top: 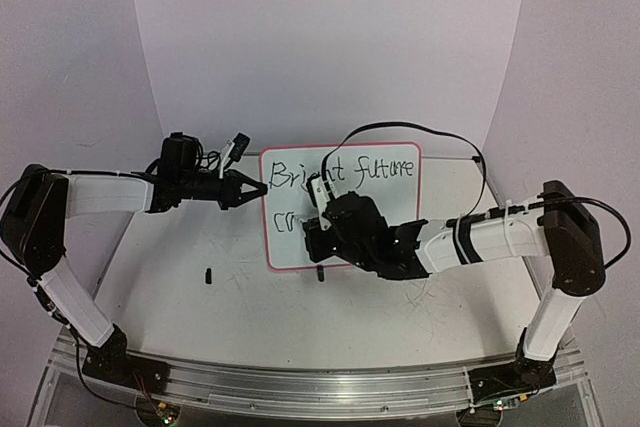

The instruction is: Write a sentence on the whiteboard

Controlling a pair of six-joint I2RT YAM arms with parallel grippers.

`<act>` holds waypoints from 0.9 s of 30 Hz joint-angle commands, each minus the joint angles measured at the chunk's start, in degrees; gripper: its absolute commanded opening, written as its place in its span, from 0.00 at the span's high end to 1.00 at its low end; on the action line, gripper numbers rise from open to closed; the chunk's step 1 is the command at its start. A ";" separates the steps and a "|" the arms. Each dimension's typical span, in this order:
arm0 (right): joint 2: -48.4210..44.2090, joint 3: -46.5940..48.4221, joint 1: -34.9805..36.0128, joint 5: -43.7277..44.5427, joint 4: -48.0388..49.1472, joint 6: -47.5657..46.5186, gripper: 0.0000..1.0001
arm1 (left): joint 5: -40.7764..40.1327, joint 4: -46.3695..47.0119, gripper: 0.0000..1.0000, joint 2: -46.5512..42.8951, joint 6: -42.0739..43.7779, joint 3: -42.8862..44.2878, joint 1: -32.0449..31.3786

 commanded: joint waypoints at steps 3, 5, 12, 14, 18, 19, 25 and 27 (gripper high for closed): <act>-1.41 2.61 -1.92 3.95 1.62 -0.38 1.00 | -1.52 3.47 1.00 -3.15 2.91 1.55 0.30; -1.44 2.62 -1.94 4.04 1.62 -0.39 1.00 | -1.43 3.45 1.00 -3.11 2.91 1.54 0.29; -0.97 3.06 -1.94 3.64 1.44 -0.75 1.00 | -1.41 3.44 1.00 -3.07 2.94 1.56 0.30; -1.11 2.37 -1.92 3.28 1.20 -0.32 1.00 | -1.44 3.43 1.00 -3.14 3.00 1.48 0.29; -1.82 0.71 -1.84 2.14 0.73 0.66 1.00 | -1.32 3.41 1.00 -2.96 3.02 1.59 0.27; -1.98 0.28 -1.72 1.94 0.62 0.94 1.00 | -1.33 3.42 1.00 -2.95 3.00 1.60 0.30; -2.11 -1.51 -1.13 1.02 0.07 2.36 1.00 | -1.51 3.46 1.00 -3.06 3.02 1.50 0.30; -2.09 -2.13 -0.98 0.81 -0.03 2.87 1.00 | -1.51 3.42 1.00 -3.06 3.00 1.45 0.29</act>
